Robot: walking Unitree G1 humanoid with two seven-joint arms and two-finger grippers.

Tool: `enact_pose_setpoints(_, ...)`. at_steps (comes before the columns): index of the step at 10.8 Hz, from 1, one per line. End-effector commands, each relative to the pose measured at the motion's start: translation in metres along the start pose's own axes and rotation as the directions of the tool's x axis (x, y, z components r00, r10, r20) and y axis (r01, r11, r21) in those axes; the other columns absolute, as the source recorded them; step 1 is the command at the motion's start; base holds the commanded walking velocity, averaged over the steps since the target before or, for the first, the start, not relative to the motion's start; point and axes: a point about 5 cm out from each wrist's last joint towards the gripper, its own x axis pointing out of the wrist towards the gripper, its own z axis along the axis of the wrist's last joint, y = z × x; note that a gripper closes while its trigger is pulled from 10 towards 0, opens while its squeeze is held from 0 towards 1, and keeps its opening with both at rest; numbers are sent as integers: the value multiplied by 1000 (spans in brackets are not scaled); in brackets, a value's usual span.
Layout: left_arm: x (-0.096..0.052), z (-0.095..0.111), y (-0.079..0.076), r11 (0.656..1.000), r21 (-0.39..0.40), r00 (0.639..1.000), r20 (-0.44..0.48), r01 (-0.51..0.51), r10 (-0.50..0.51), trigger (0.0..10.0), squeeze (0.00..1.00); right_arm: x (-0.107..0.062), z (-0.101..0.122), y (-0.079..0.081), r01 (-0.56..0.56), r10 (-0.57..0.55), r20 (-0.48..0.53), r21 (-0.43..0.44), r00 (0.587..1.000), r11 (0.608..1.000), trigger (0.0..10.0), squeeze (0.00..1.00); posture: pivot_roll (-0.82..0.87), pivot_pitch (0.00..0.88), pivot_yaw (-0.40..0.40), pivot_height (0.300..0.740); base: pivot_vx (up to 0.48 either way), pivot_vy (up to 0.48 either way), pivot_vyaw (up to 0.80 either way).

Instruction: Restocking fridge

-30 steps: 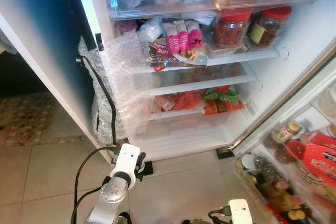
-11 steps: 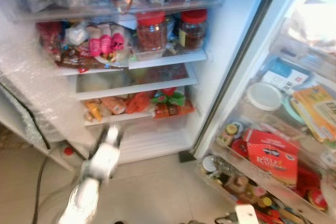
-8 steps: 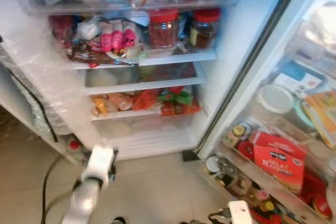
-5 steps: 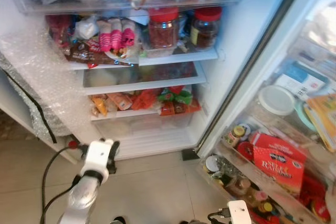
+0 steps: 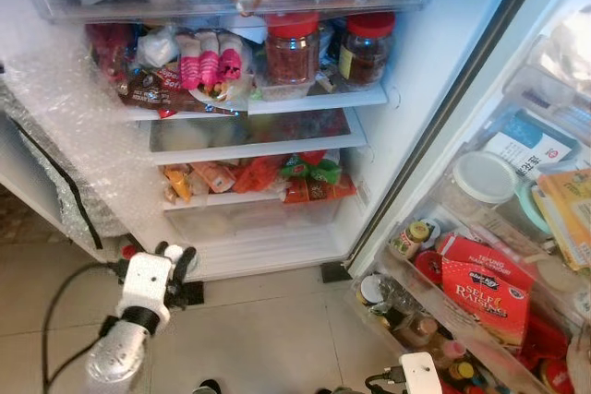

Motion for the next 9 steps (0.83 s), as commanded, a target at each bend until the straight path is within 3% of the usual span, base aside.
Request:
enact_pose_setpoints(1,-1,3,3,1000,1,1000,6,-17,17,10000,0,-4,-16,-2,0,0,-57,-2,998,1000,10000,0,-109,204,-63,740,0,0,0)
enact_pose_setpoints(5,7,6,-11,1000,-26,1000,-3,-2,2,10000,0,-5,-16,-1,-8,6,-56,-37,998,999,10000,0,-117,188,-59,740,0,0,0)
enact_pose_setpoints(9,7,6,-12,1000,-26,1000,-7,-4,4,10000,0,-5,-16,-1,-8,6,-56,-39,998,999,10000,0,-117,188,-59,740,0,0,0)
